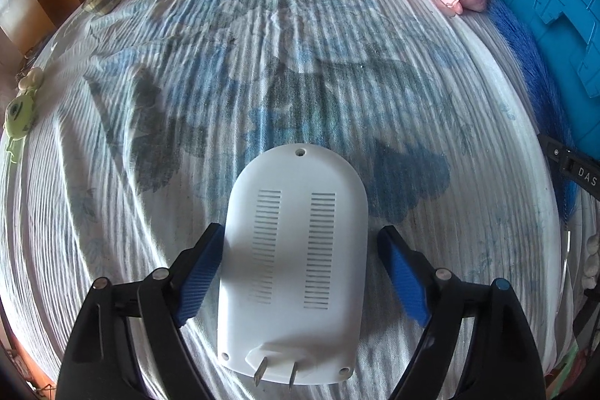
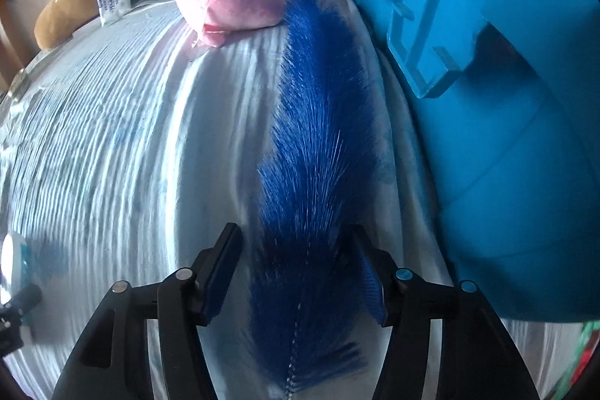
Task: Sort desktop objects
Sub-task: 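Lift the white device with the left gripper while the right gripper raises the blue duster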
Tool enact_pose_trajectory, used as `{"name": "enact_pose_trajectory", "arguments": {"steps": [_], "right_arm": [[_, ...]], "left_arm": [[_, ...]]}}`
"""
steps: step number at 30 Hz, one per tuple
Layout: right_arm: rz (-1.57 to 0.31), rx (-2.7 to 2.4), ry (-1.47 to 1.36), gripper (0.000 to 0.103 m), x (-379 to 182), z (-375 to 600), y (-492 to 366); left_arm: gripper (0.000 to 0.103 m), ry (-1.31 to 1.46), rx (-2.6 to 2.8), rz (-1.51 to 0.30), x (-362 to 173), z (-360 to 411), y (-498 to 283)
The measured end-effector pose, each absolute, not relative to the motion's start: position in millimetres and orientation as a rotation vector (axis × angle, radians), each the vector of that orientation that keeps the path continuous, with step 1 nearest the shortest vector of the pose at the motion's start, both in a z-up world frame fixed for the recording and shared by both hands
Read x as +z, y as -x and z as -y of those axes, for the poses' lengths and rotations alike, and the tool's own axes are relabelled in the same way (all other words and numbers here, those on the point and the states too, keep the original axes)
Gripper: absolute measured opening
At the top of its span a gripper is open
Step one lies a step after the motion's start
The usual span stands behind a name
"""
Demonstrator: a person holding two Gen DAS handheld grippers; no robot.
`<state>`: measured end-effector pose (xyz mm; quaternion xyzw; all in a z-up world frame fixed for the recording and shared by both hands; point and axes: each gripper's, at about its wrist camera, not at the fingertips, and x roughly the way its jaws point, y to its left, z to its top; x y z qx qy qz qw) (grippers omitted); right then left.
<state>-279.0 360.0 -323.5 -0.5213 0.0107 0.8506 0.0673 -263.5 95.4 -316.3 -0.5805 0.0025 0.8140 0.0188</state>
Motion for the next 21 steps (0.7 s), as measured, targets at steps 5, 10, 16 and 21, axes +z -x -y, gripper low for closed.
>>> {"name": "enact_pose_trajectory", "arguments": {"steps": [5, 10, 16, 21], "right_arm": [[0.004, 2.620, 1.628, 0.022, -319, -343, 273], [-0.003, 2.721, 1.693, 0.022, -302, -316, 242], [0.008, 2.781, 1.883, 0.022, -307, -277, 214], [-0.009, 2.756, 1.867, 0.030, -313, -278, 216]], "left_arm": [[0.065, 1.817, 2.517, 0.000, -312, -93, 260], [0.065, 1.789, 2.542, 0.032, -296, -81, 252], [0.065, 1.775, 2.536, 0.047, -293, -78, 246], [0.065, 1.791, 2.510, 0.039, -307, -86, 247]]}}
